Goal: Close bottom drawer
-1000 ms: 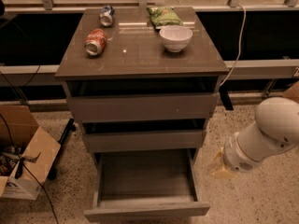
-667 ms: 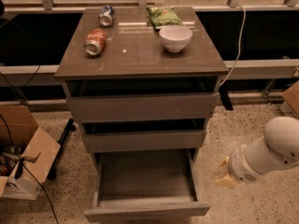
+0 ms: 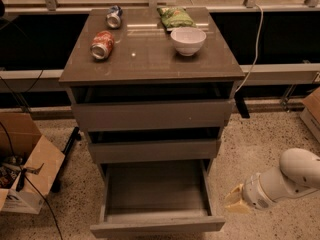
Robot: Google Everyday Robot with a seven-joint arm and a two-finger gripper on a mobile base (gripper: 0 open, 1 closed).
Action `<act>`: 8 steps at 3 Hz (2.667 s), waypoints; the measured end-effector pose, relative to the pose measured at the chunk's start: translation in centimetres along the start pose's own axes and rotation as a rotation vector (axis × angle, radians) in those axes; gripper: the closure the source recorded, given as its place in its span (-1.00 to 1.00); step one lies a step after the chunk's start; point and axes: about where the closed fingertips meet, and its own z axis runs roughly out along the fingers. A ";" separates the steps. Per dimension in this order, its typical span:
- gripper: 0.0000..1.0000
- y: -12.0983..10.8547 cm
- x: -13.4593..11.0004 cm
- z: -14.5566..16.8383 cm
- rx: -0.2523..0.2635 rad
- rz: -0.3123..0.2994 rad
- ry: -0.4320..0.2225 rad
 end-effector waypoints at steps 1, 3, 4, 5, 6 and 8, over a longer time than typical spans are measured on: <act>1.00 -0.2 0.5 0.8 0.010 0.025 0.016; 1.00 -5.0 6.2 7.8 0.058 0.135 -0.125; 1.00 -6.2 8.6 11.5 0.023 0.172 -0.157; 1.00 -6.0 8.6 12.0 0.016 0.176 -0.159; 1.00 -5.7 9.1 13.3 0.013 0.183 -0.120; 1.00 -5.5 11.4 20.8 -0.060 0.165 -0.095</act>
Offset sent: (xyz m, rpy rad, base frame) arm 0.0281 -0.0283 -0.1002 0.1004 -0.0513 -0.2032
